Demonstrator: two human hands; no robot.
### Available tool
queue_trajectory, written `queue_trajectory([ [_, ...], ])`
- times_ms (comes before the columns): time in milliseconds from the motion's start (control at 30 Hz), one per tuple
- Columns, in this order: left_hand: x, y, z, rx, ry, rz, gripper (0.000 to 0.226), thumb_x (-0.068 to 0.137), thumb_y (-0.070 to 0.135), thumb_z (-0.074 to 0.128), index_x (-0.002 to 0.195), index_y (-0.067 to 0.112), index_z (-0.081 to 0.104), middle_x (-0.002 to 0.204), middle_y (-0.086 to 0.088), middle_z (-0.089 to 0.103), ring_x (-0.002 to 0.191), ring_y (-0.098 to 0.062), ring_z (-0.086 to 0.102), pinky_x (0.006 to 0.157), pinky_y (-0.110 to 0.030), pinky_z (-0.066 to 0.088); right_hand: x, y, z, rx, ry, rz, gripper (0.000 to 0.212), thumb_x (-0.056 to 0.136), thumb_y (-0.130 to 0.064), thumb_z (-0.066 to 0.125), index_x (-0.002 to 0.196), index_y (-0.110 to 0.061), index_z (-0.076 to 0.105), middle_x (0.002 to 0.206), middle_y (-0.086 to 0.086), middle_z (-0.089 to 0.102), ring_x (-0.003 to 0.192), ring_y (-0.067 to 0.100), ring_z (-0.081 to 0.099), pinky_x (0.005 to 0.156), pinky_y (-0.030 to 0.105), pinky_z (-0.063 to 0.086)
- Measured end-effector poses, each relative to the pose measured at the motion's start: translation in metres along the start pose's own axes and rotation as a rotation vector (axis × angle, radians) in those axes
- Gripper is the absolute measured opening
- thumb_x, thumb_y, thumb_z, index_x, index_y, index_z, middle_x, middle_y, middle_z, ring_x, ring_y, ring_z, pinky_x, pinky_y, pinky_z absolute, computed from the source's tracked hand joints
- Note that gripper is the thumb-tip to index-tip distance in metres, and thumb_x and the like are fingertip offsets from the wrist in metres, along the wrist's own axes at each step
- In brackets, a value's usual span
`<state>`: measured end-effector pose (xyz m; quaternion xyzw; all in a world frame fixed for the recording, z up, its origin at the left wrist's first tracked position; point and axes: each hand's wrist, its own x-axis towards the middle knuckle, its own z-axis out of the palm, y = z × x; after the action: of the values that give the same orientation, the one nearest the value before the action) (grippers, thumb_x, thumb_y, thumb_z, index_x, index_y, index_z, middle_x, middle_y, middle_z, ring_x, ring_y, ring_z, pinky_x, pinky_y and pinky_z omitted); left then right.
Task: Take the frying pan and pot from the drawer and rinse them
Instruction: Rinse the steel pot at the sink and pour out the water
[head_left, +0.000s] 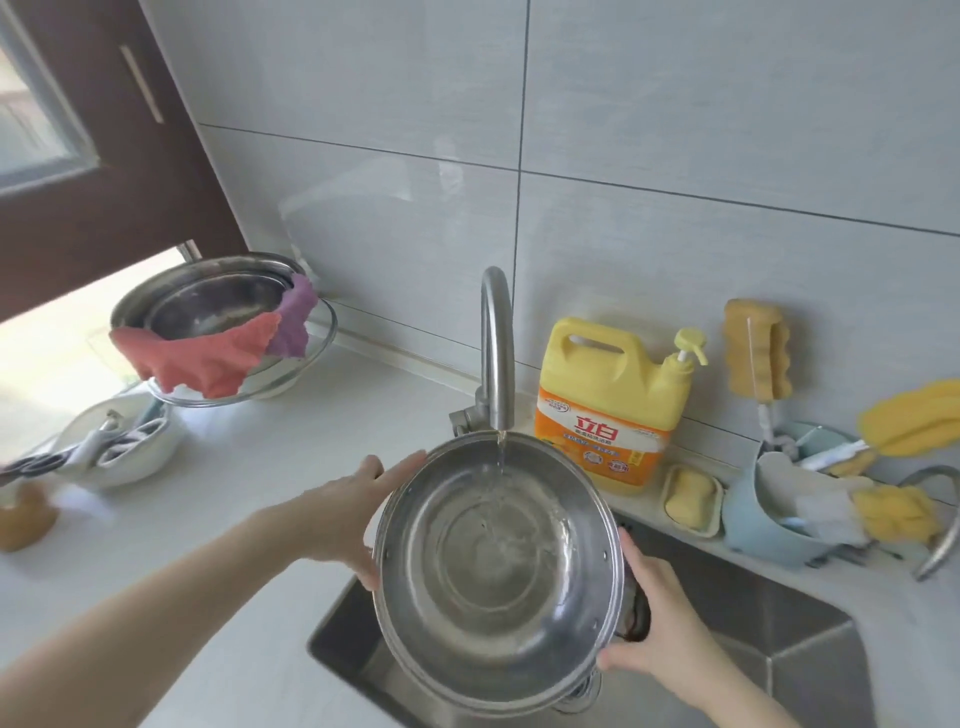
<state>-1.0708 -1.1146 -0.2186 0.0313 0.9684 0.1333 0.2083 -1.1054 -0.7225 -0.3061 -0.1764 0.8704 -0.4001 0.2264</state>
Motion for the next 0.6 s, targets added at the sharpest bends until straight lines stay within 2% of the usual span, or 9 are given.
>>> queue_trajectory([
  [100,-0.001,-0.008,0.042,0.021,0.246,0.03,0.138,0.061,0.053,0.085,0.142,0.055,-0.026,0.117,0.008,0.029,0.083,-0.013,0.054,0.079,-0.029,0.049,0.002,0.01,0.009,-0.098,0.189,-0.1,0.137,0.055,-0.03,0.093,0.143,-0.063,-0.007,0.125,-0.019,0.028,0.097,0.013,0.055,0.075,0.008,0.043],
  [167,-0.004,-0.011,0.074,0.014,0.414,0.027,0.142,0.058,0.05,0.088,0.144,0.053,-0.025,0.119,0.003,0.034,0.081,-0.016,0.057,0.071,-0.03,0.053,0.001,0.015,0.011,-0.234,0.287,-0.159,0.14,0.055,-0.026,0.094,0.14,-0.064,-0.01,0.121,-0.014,0.031,0.086,0.013,0.059,0.064,0.013,0.047],
  [267,-0.007,-0.006,0.112,-0.078,0.578,-0.004,0.152,0.04,0.042,0.097,0.157,0.033,0.001,0.11,-0.005,0.042,0.07,-0.023,0.064,0.05,-0.029,0.055,-0.006,0.021,0.008,-0.398,0.368,-0.202,0.15,0.041,-0.024,0.1,0.152,-0.046,0.002,0.121,0.0,0.039,0.074,0.011,0.065,0.054,0.02,0.053],
  [300,-0.007,-0.005,0.121,-0.102,0.627,-0.018,0.147,0.039,0.039,0.098,0.156,0.028,0.011,0.108,-0.007,0.043,0.07,-0.025,0.065,0.048,-0.029,0.055,-0.007,0.024,0.006,-0.435,0.398,-0.222,0.152,0.038,-0.023,0.1,0.154,-0.041,0.004,0.12,0.005,0.041,0.076,0.014,0.066,0.054,0.023,0.055],
  [367,-0.007,-0.001,0.128,-0.097,0.748,0.011,0.118,0.053,0.04,0.092,0.147,0.022,0.023,0.109,-0.01,0.043,0.072,-0.03,0.065,0.046,-0.03,0.055,-0.008,0.024,0.001,-0.489,0.523,-0.287,0.151,0.037,-0.019,0.1,0.155,-0.036,0.007,0.118,0.009,0.043,0.088,0.016,0.06,0.061,0.027,0.056],
  [433,-0.008,0.002,0.126,-0.05,0.841,0.045,0.089,0.068,0.048,0.07,0.141,0.019,0.026,0.111,-0.014,0.043,0.078,-0.031,0.062,0.047,-0.032,0.055,-0.005,0.019,-0.006,-0.517,0.658,-0.424,0.131,0.053,-0.02,0.095,0.155,-0.032,0.012,0.116,0.011,0.042,0.094,0.016,0.051,0.07,0.028,0.056],
  [500,-0.007,0.005,0.119,-0.028,0.909,0.06,0.079,0.073,0.049,0.061,0.136,0.017,0.027,0.11,-0.015,0.043,0.073,-0.031,0.061,0.044,-0.032,0.054,-0.005,0.007,-0.015,-0.55,0.708,-0.562,0.073,0.088,-0.038,0.066,0.148,-0.023,0.027,0.115,0.014,0.042,0.095,0.018,0.049,0.085,0.024,0.05],
  [533,-0.007,0.006,0.115,-0.025,0.944,0.073,0.076,0.075,0.048,0.061,0.135,0.016,0.027,0.109,-0.015,0.043,0.068,-0.031,0.062,0.042,-0.033,0.054,-0.004,0.001,-0.018,-0.554,0.719,-0.574,0.056,0.097,-0.046,0.048,0.142,-0.016,0.034,0.114,0.015,0.043,0.096,0.02,0.049,0.094,0.02,0.043],
  [600,-0.008,0.009,0.107,-0.018,1.005,0.107,0.073,0.076,0.044,0.063,0.133,0.016,0.026,0.109,-0.016,0.042,0.062,-0.03,0.062,0.04,-0.034,0.053,-0.004,-0.009,-0.024,-0.555,0.71,-0.566,0.051,0.099,-0.047,0.038,0.128,-0.006,0.043,0.113,0.018,0.043,0.096,0.022,0.048,0.107,0.013,0.028],
])
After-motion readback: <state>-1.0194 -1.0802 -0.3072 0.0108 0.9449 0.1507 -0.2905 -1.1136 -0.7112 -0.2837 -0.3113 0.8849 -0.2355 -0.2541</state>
